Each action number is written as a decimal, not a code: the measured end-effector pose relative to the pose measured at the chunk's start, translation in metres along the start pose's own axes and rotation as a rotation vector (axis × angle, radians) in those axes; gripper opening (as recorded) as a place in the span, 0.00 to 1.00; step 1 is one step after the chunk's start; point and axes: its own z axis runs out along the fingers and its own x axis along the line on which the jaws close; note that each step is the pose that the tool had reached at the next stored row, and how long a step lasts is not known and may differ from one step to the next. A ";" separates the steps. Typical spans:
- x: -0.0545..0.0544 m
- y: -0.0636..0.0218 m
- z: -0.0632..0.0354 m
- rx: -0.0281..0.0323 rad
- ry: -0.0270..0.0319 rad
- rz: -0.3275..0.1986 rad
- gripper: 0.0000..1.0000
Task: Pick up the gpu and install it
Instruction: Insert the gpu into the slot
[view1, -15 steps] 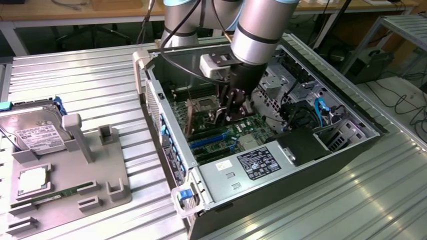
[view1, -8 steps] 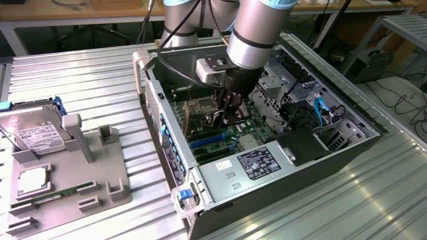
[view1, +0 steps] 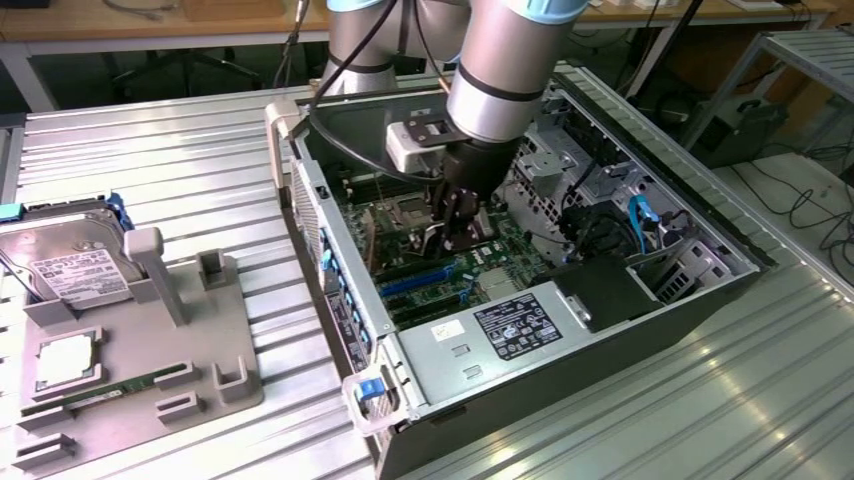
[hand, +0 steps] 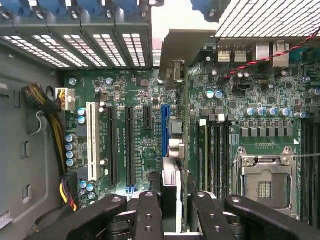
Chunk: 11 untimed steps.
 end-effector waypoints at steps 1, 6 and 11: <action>0.000 0.0005 0.0003 0.0022 -0.0001 0.000 0.27; 0.002 0.0040 0.0027 0.0028 -0.0024 0.000 0.27; 0.007 0.0059 0.0031 0.0027 -0.0071 0.000 0.27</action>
